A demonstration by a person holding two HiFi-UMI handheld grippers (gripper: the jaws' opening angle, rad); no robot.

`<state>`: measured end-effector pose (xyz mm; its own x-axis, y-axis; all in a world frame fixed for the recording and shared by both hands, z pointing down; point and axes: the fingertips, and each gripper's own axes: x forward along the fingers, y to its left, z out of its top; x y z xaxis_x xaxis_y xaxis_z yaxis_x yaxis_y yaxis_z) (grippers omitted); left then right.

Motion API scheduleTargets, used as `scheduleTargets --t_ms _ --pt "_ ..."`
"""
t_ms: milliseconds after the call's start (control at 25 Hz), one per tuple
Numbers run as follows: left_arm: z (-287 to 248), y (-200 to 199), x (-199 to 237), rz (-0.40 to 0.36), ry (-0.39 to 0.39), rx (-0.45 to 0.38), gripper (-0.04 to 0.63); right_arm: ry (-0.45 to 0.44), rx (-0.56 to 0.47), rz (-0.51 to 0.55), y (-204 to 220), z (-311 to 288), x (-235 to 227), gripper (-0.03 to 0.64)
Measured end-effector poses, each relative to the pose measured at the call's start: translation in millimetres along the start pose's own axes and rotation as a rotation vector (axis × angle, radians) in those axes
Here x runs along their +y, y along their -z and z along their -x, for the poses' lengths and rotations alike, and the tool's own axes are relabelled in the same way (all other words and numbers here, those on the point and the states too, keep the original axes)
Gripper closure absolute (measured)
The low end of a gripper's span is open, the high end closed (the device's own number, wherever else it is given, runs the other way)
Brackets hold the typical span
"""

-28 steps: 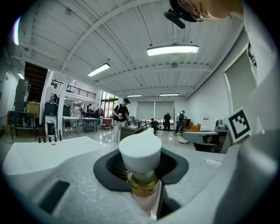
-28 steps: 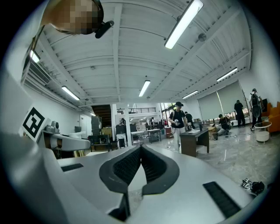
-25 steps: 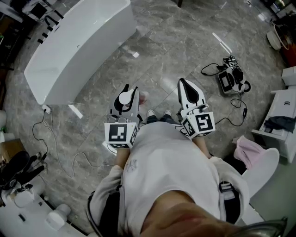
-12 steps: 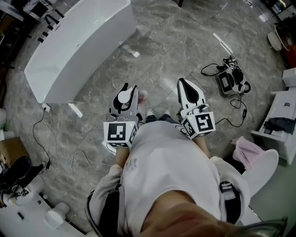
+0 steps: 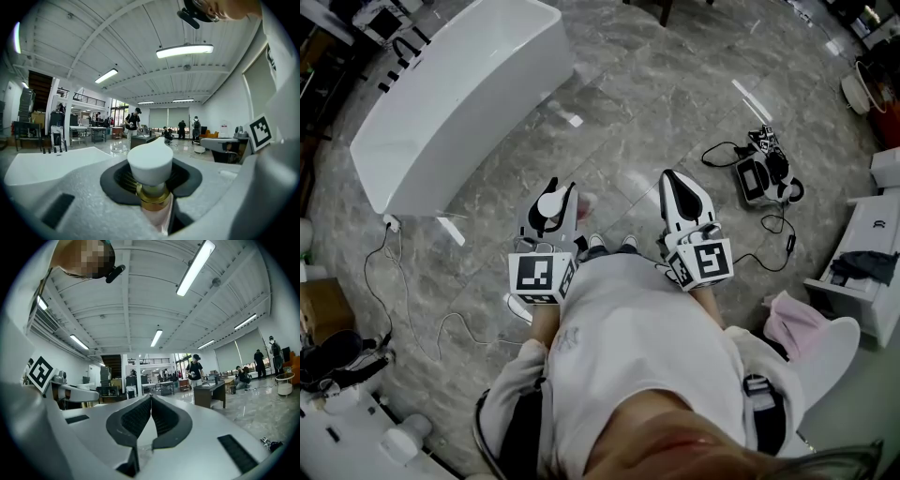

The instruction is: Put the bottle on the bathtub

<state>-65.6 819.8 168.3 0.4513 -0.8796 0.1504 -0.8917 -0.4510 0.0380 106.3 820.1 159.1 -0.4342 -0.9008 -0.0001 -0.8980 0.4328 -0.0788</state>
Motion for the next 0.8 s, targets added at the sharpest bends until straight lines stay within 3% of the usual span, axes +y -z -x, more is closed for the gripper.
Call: scheduleTargets --t_ms 440,800 --pt "-17 10 -26 0.024 -0.032 0.007 0.463 0.020 0.032 -0.047 19 20 -47 0.604" --pt "-42 10 4 0.032 -0.030 0.048 0.463 0.000 0.077 -0.073 28 -22 -46 0.604"
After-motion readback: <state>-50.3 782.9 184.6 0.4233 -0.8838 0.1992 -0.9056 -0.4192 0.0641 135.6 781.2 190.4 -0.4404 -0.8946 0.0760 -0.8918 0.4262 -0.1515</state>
